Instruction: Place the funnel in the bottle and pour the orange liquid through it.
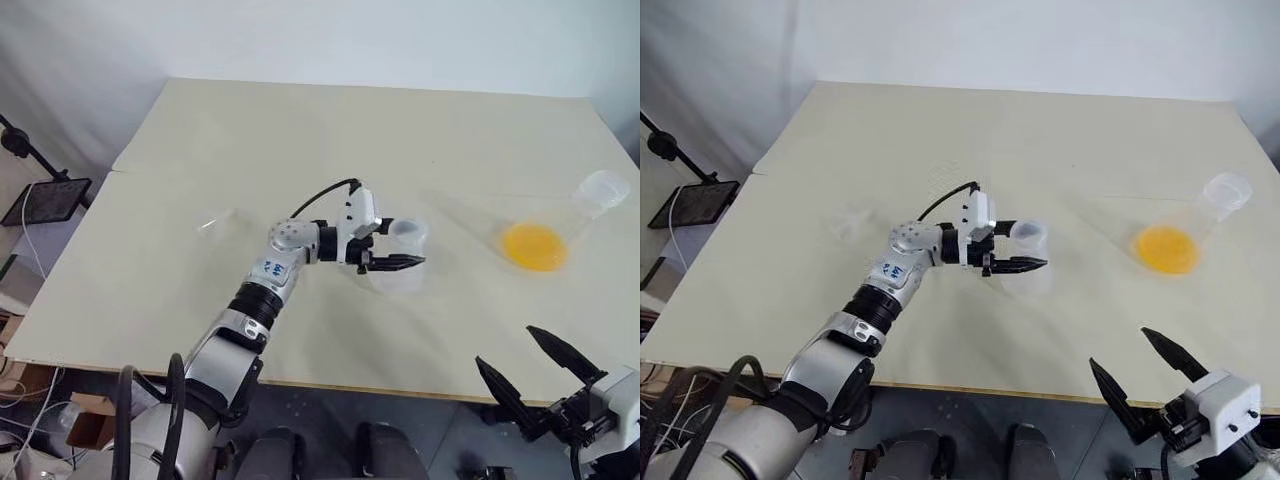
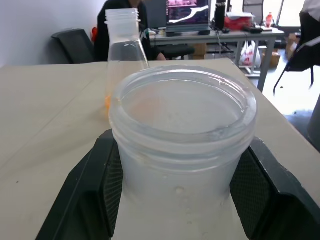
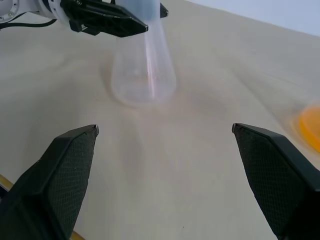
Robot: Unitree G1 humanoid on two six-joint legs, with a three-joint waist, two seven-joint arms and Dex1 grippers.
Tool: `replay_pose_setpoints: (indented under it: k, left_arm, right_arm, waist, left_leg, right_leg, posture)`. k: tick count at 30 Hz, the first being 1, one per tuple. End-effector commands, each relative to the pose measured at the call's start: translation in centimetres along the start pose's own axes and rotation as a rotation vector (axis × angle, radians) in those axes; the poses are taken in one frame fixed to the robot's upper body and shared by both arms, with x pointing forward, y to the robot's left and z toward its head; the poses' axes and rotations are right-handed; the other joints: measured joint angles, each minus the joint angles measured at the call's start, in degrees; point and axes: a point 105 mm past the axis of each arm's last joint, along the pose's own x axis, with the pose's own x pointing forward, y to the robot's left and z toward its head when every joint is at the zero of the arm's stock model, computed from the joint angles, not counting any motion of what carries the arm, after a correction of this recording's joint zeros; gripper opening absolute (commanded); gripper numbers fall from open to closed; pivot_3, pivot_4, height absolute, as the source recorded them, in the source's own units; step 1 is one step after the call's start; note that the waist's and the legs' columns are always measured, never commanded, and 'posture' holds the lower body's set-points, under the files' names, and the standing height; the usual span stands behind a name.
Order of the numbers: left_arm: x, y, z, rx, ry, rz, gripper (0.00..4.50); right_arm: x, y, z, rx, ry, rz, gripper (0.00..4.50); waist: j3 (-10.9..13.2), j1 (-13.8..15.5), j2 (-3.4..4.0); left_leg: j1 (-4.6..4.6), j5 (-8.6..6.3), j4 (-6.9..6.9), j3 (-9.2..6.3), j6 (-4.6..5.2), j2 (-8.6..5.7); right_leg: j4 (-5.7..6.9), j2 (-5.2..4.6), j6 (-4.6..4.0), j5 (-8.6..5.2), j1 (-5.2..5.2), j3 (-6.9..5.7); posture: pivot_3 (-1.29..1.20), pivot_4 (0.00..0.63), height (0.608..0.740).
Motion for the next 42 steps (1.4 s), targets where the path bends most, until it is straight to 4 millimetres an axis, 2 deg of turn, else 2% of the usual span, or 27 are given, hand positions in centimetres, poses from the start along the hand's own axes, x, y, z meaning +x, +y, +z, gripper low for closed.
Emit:
replay_pose_setpoints:
  k: [1,6,15,17,18,21,25,31,36,39,42]
  left_arm:
    - [0.6,0.9,0.9,0.072,-0.004,0.036,2.55]
    - [0.9,1.8,1.0,0.077,0.013,0.079,2.55]
    - [1.3,1.9,0.9,0.016,-0.006,0.079,2.55]
    - [1.2,2.0,0.7,0.014,0.006,0.083,3.27]
    - [1.0,2.1,0.7,0.027,0.012,0.091,3.45]
    - [0.7,2.0,0.8,0.024,-0.002,0.089,4.44]
    - [0.0,1.6,1.2,0.026,-0.033,0.047,4.48]
    - [-3.6,1.1,0.3,0.040,-0.017,0.034,4.48]
    - [-8.6,0.7,-0.2,0.029,-0.057,0.098,4.48]
    - [-12.0,0.3,-1.5,0.039,-0.004,0.171,4.48]
    - [-13.9,-0.2,-2.1,0.021,0.021,0.220,4.48]
  right_arm:
    - [-0.3,0.3,1.1,-0.036,-0.031,-0.025,4.50]
    - [-0.3,0.7,1.2,-0.023,-0.038,-0.039,4.50]
    - [-0.2,0.7,0.2,-0.018,-0.051,-0.027,4.50]
    - [-0.2,0.6,0.1,-0.020,-0.059,-0.024,4.50]
    - [-0.1,0.6,0.1,-0.020,-0.063,-0.023,4.50]
    - [0.0,0.5,-0.1,-0.021,-0.069,-0.018,4.50]
    - [0.3,0.5,-0.1,-0.022,-0.077,-0.003,4.50]
    - [1.1,0.3,-0.1,-0.025,-0.094,0.035,4.50]
    - [2.6,0.0,0.1,-0.027,-0.119,0.091,4.50]
    - [3.8,-0.2,0.1,-0.029,-0.135,0.137,4.50]
    - [4.5,-0.4,0.2,-0.029,-0.146,0.164,4.50]
  waist:
    - [0.00,0.03,-0.01]
    - [0.01,0.11,-0.02]
    - [0.01,0.08,-0.02]
    - [0.01,0.04,-0.02]
    - [0.01,0.04,-0.02]
    - [0.01,0.04,-0.02]
    - [0.01,0.02,-0.02]
    - [-0.01,-0.33,0.01]
    - [-0.01,-0.33,0.02]
    - [-0.01,-0.28,0.02]
    - [-0.02,0.03,0.04]
  left_leg:
    - [0.00,0.00,0.00,0.00,0.00,-0.01]
    - [-0.02,-0.01,0.00,0.00,0.02,-0.02]
    - [-0.02,-0.01,0.00,0.00,0.05,-0.04]
    - [-0.02,-0.01,0.00,-0.01,0.05,-0.03]
    - [-0.02,-0.01,0.00,0.00,0.05,-0.03]
    - [-0.02,-0.01,0.00,0.00,0.05,-0.04]
    - [-0.02,-0.01,0.00,-0.01,0.05,-0.03]
    - [0.04,0.00,0.00,0.02,0.03,0.02]
    - [0.06,0.01,0.02,-0.01,0.01,0.06]
    - [0.03,0.01,0.07,-0.09,0.01,0.04]
    - [0.01,0.01,0.08,-0.23,0.01,0.02]
  right_leg:
    - [0.00,0.00,0.00,0.00,0.01,0.00]
    - [-0.02,-0.02,0.00,0.00,-0.01,0.01]
    - [0.00,-0.02,0.00,0.00,-0.01,-0.02]
    - [0.01,-0.01,0.00,0.00,-0.01,-0.02]
    - [0.01,-0.02,0.00,0.00,-0.01,-0.02]
    - [0.01,-0.02,0.00,0.00,-0.01,-0.02]
    - [0.02,-0.02,0.00,0.00,-0.01,-0.03]
    - [0.04,-0.03,0.00,0.00,-0.01,0.02]
    - [0.07,-0.09,0.00,0.00,-0.01,0.03]
    - [0.07,-0.16,0.00,0.00,0.02,0.04]
    - [0.10,-0.16,-0.01,0.00,0.04,0.04]
  posture:
    - [0.00,0.150,0.740]
    - [0.00,0.150,0.740]
    - [0.00,0.150,0.740]
    - [0.00,0.150,0.740]
    - [0.00,0.150,0.740]
    - [0.00,0.150,0.740]
    - [0.00,0.150,0.740]
    - [0.00,0.150,0.740]
    - [0.00,0.150,0.740]
    - [0.00,0.150,0.740]
    - [0.00,0.150,0.740]
